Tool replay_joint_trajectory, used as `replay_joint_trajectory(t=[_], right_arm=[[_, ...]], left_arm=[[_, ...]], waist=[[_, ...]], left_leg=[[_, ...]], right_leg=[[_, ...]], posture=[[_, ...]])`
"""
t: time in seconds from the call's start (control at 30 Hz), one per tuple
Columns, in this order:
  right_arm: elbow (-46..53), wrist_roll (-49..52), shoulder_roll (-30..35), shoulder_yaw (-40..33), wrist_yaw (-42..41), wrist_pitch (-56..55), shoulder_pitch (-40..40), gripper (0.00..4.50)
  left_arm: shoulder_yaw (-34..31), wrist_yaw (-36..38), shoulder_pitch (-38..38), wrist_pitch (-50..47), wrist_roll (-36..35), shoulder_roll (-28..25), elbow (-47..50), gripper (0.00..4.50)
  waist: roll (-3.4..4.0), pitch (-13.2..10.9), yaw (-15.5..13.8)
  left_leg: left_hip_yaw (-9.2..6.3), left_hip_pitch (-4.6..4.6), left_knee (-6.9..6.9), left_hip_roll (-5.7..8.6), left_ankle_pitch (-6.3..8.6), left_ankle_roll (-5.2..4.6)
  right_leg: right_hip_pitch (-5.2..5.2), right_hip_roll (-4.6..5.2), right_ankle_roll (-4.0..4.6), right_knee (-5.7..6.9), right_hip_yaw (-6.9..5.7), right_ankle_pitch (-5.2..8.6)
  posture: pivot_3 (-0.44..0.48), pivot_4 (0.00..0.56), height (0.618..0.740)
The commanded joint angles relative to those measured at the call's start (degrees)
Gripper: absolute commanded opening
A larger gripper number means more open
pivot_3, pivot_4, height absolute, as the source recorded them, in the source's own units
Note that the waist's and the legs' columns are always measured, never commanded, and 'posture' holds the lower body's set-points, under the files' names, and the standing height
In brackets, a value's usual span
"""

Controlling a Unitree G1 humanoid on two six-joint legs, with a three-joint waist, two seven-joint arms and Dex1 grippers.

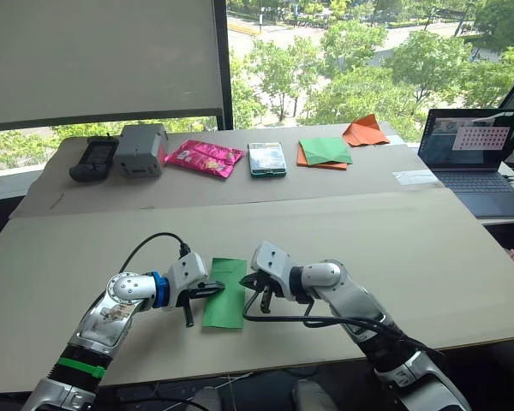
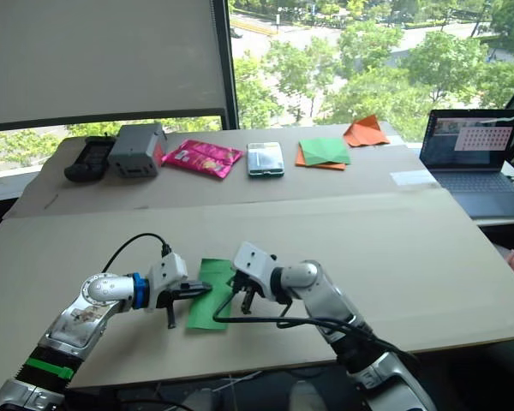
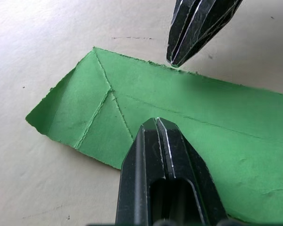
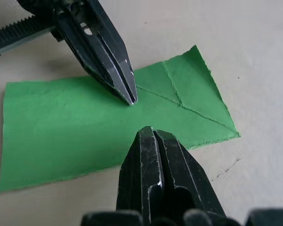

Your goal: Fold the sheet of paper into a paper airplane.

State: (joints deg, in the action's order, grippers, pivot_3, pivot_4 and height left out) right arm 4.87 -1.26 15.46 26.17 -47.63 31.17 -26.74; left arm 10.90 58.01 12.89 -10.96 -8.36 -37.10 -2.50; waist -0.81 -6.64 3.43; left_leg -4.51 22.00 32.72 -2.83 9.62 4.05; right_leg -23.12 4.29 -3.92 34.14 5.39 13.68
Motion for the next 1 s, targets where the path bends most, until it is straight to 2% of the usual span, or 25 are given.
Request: replay_joint_trajectory(t=[0.03,0.37,1.0], right_arm=[[1.00,0.45,-0.45,0.34,0.56,-0.45,-0.14,0.08],[-3.45,0.07,0.77,2.06,0.89,-3.73,3.74,0.08],[1.47,5.70,2.23,3.66,-4.10,0.35,7.24,0.08]], left_arm=[[1.40,-0.11,-0.71,-0.83,2.58,-0.93,-2.50,0.00],[1.05,-0.10,-0.82,-1.33,2.25,-1.59,-1.80,0.00],[0.95,0.11,-1.13,-1.76,2.06,-2.52,-1.23,0.00]], waist=[[-0.01,-0.01,-0.05],[-0.05,-0.03,-0.37],[-0.04,-0.01,-0.73]], left_leg=[[0.00,0.00,0.00,0.00,0.00,0.00],[0.00,-0.03,0.00,0.00,0.01,0.01],[0.00,-0.04,0.00,0.00,0.01,0.02]], right_leg=[[0.00,0.00,0.00,0.00,-0.01,0.00],[0.00,0.01,0.00,-0.02,-0.01,0.00],[-0.01,0.03,0.00,-0.04,0.00,0.00]], posture=[[0.000,0.150,0.732],[0.000,0.150,0.732],[0.000,0.150,0.732]])
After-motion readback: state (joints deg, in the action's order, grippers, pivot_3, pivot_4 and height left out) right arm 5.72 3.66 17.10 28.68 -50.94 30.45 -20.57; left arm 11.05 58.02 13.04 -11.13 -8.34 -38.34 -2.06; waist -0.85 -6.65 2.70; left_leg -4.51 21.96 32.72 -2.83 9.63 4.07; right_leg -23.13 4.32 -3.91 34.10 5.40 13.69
